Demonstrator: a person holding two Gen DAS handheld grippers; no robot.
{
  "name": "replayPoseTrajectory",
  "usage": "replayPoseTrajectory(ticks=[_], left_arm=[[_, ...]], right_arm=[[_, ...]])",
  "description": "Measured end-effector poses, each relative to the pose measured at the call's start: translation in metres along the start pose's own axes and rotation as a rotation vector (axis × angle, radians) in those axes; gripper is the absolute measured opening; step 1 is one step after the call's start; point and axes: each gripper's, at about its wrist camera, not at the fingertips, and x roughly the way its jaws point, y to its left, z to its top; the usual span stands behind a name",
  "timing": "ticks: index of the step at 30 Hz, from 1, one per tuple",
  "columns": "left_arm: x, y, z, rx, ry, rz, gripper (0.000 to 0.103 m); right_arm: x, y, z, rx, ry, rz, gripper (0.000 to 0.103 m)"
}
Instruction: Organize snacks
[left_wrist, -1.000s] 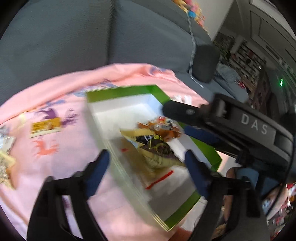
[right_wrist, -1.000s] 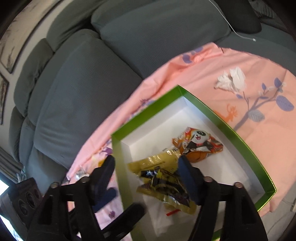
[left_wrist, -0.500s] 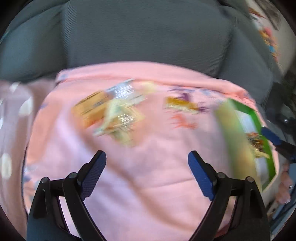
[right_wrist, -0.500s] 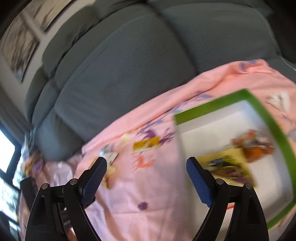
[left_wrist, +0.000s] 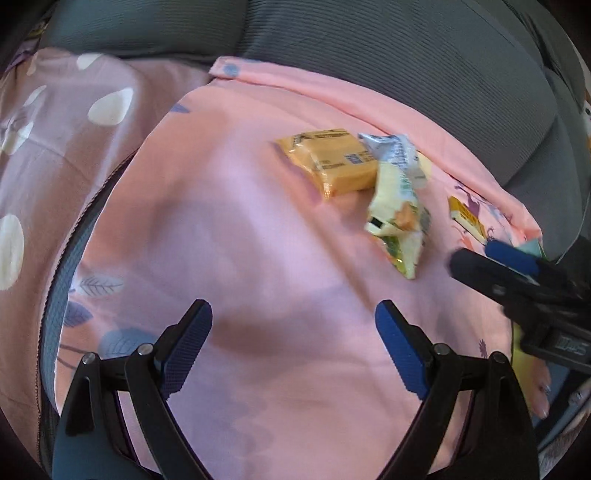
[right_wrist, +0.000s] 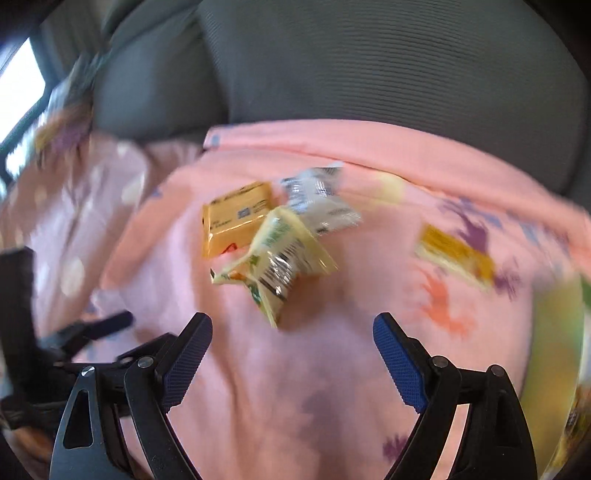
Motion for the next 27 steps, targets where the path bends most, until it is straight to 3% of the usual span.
replayPoseTrajectory(ticks=[5, 9, 15, 17, 19, 22, 27], left_arm=[[-0.004, 0.004, 0.004, -0.021, 0.006, -0.031, 0.090], [-0.005, 0.006, 0.007, -0.027, 0.006, -0.036, 0.090], [-0.005, 0.009, 0.008, -0.047, 0.010, -0.046, 0.090], [-0.007, 0.009, 0.006, -0.050, 0.010, -0.047, 0.090], [-0.006, 0.010, 0.006, -0.050, 0.011, -0.048, 0.090], [-0.007, 0.010, 0.008, -0.047, 0.008, -0.050, 0.090], [-0.008, 0.010, 0.007, -0.048, 0.005, -0.051, 0.090]], right_arm=[[0.034, 0.005, 0.027, -0.127, 0.049, -0.060, 0.089], [0.054, 0.006, 0.042, -0.174, 0.094, 0.016, 0.089], [0.058, 0.020, 0.046, -0.213, 0.065, 0.002, 0.085], [0.059, 0.021, 0.045, -0.193, 0.069, 0.037, 0.068], [0.056, 0.020, 0.042, -0.148, 0.058, 0.041, 0.063], [0.049, 0.014, 0.040, -0.053, 0.048, 0.060, 0.043], [0.016, -0.008, 0.015, 0.173, 0.046, 0.150, 0.042]])
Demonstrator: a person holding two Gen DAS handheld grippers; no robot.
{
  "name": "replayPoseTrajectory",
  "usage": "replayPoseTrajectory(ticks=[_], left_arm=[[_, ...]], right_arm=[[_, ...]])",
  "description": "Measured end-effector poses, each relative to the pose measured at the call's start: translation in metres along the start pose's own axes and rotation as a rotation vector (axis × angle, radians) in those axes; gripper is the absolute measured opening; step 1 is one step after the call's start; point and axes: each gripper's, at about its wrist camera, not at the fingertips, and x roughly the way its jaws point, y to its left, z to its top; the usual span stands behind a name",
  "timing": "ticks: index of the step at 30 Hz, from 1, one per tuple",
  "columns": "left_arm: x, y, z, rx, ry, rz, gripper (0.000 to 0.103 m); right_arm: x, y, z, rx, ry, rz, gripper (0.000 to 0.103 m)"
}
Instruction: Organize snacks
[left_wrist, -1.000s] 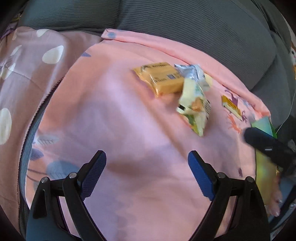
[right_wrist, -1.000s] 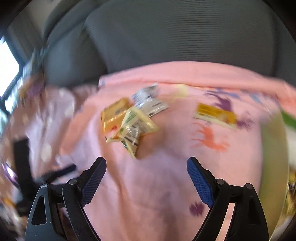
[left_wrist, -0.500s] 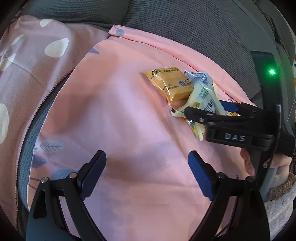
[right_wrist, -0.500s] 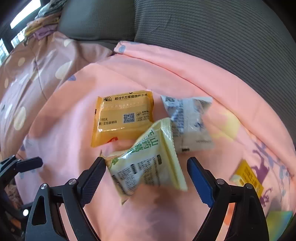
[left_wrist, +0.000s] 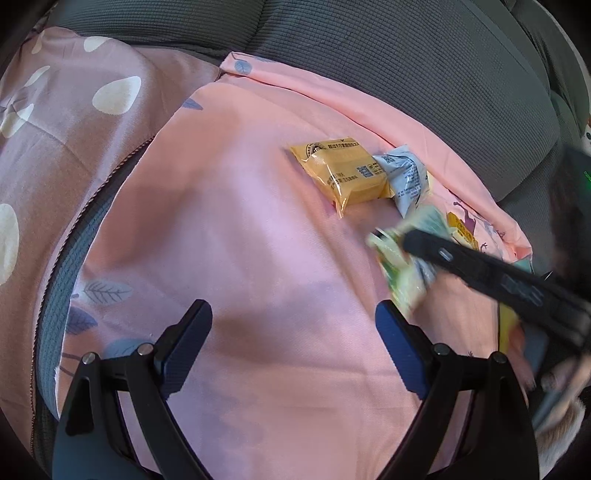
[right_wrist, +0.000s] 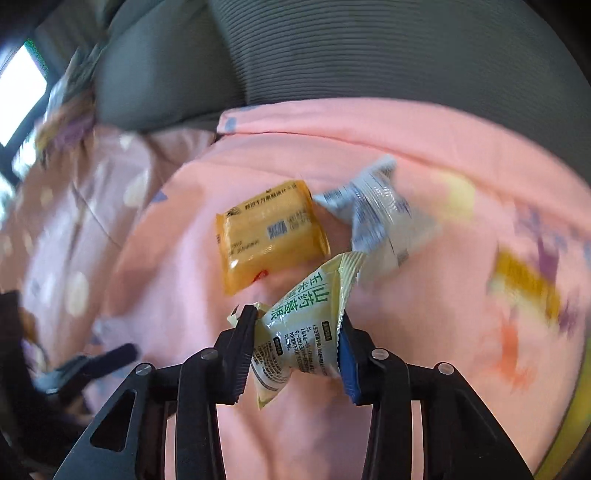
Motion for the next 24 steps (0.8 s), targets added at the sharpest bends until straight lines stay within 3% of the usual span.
replayPoseTrajectory(ticks=[6, 10, 13, 15, 16, 19, 24], left_arm=[[-0.004, -0.006, -0.005, 0.012, -0.006, -0.006, 0.090], [-0.004, -0.010, -0.008, 0.026, -0.003, -0.017, 0.090], [-0.004, -0.016, -0.012, 0.044, 0.007, -0.024, 0.090], [-0.003, -0.019, -0.013, 0.046, 0.019, -0.050, 0.090], [-0.003, -0.021, -0.014, 0.044, 0.023, -0.065, 0.090], [-0.004, -0.028, -0.017, 0.053, 0.025, -0.090, 0.090], [-0.001, -0.051, -0.027, 0.106, 0.034, -0.121, 0.090]], right_arm=[[-0.028, -0.012, -0.045, 0.216, -0.055, 0.022, 0.042], [-0.028, -0.027, -0.077, 0.324, -0.008, 0.022, 0.043], [-0.033, -0.028, -0.086, 0.294, 0.003, 0.013, 0.050], [-0.041, -0.027, -0.084, 0.266, -0.009, -0.048, 0.073], [-0.048, -0.028, -0.083, 0.255, -0.037, -0.064, 0.078], [-0.069, -0.032, -0.079, 0.218, -0.127, -0.070, 0.079], [-0.081, -0.044, -0.078, 0.246, -0.184, 0.010, 0.079]])
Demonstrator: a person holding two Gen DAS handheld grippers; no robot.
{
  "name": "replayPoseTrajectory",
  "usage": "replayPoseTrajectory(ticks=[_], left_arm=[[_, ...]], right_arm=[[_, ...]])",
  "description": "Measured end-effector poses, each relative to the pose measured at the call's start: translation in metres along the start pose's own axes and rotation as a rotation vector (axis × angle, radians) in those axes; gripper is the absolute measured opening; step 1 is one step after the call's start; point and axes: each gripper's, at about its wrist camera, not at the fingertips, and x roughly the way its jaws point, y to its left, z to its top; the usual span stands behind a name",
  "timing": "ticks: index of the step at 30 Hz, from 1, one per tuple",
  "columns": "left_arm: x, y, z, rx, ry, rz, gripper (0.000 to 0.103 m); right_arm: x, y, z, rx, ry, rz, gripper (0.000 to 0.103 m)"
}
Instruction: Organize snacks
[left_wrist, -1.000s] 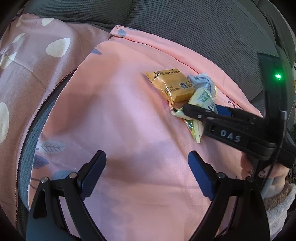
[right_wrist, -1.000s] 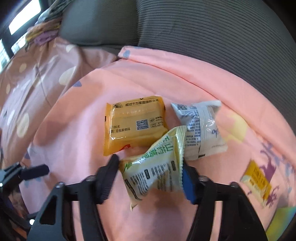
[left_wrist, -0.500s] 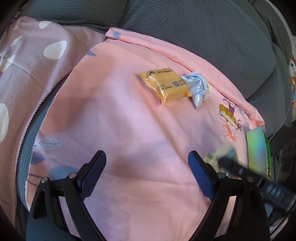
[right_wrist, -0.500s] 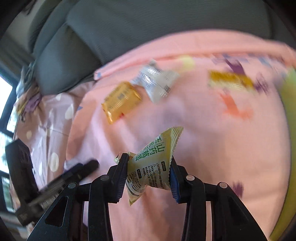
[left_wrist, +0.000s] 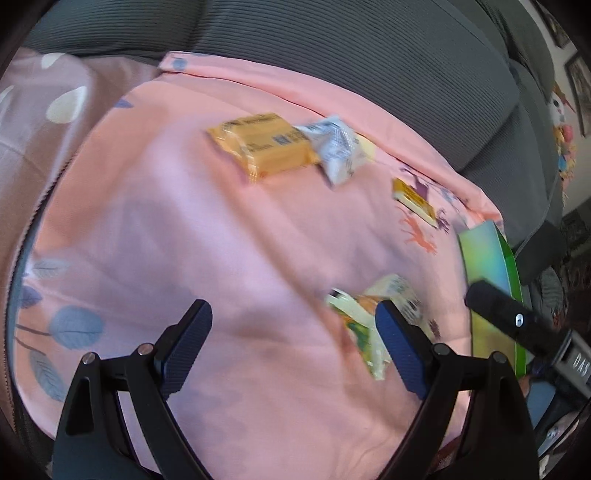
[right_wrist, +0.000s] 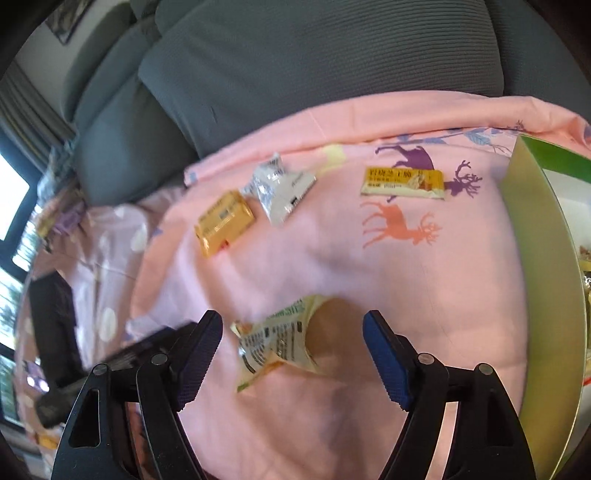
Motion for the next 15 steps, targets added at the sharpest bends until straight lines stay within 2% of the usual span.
replayPoseTrajectory(ticks=[3, 5, 6, 9, 15], left_arm=[[0.006, -0.012, -0.005, 0.020, 0.012, -0.052, 0.089], [0.007, -0.018, -0.007, 0.020, -0.014, -0.077, 0.089], [0.008, -0.021, -0.009, 0.023, -0.032, -0.087, 0.086], [0.017, -0.030, -0.012, 0.056, -0.017, -0.101, 0.080], [0.032, -0.034, -0.016, 0.055, 0.028, -0.136, 0.061]], right_arm=[[0.005, -0.001, 0.002, 0.011, 0.017, 0.027, 0.079], [0.011, 0.002, 0.001, 0.002, 0.044, 0.053, 0.079], [0.015, 0.005, 0.001, -0.011, 0.055, 0.070, 0.079], [0.032, 0.011, 0.006, -0.036, 0.103, 0.087, 0.078], [0.060, 0.009, 0.001, -0.021, 0.194, 0.040, 0.076]])
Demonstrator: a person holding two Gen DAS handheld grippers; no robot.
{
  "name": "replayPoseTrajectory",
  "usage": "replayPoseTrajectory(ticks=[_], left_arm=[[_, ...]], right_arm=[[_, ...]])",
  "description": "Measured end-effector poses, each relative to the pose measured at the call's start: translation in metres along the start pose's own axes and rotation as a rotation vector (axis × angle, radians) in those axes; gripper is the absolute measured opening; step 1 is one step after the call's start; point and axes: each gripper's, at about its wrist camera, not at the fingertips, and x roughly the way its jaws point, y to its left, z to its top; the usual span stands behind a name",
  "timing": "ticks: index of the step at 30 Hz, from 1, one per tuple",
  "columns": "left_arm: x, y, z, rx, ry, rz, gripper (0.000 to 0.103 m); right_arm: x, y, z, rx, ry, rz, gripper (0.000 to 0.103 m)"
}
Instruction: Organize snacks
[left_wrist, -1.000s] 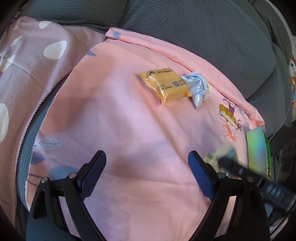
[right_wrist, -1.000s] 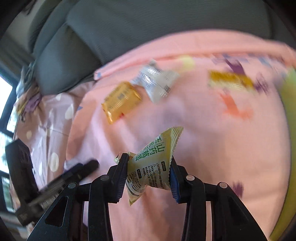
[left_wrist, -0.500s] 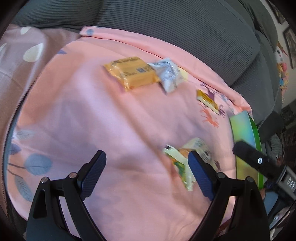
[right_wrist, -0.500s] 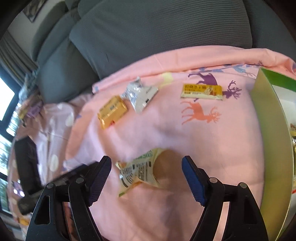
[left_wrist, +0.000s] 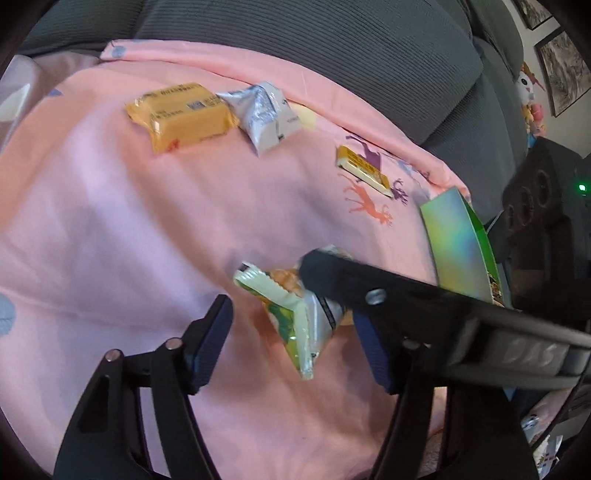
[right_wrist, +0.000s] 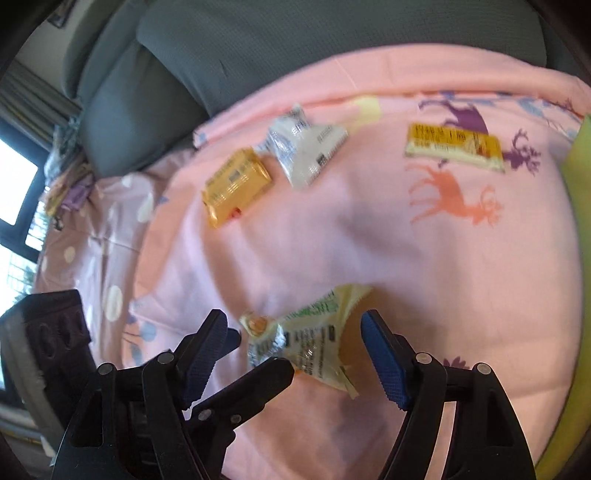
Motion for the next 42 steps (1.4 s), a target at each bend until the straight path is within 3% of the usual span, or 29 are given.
replayPoseTrajectory(ticks=[2, 4, 7, 17, 24, 34, 42], left_arm=[[0.002, -0.003, 0.000, 0.015, 0.003, -0.020, 0.047], [0.006, -0.007, -0.002, 0.029, 0.006, -0.026, 0.034], [0.006, -0.011, -0.004, 0.065, -0.011, 0.011, 0.028], [-0.017, -0.034, -0.005, 0.145, -0.084, 0.028, 0.025], [-0.034, -0.083, 0.001, 0.249, -0.169, 0.028, 0.025], [-0.017, -0.173, 0.004, 0.427, -0.190, -0.040, 0.025], [0.025, -0.239, -0.004, 0.538, -0.100, -0.115, 0.025]], right_arm=[[0.003, -0.001, -0.001, 0.008, 0.009, -0.002, 0.069], [0.008, -0.002, -0.003, 0.013, 0.023, 0.030, 0.056], [0.010, 0.000, -0.006, -0.003, 0.006, 0.015, 0.054], [-0.022, 0.012, -0.011, -0.049, -0.112, 0.007, 0.054], [-0.077, 0.007, -0.013, -0.049, -0.257, -0.004, 0.054], [-0.154, -0.057, -0.023, 0.101, -0.450, -0.041, 0.054], [-0.190, -0.123, -0.041, 0.283, -0.509, -0.104, 0.054]])
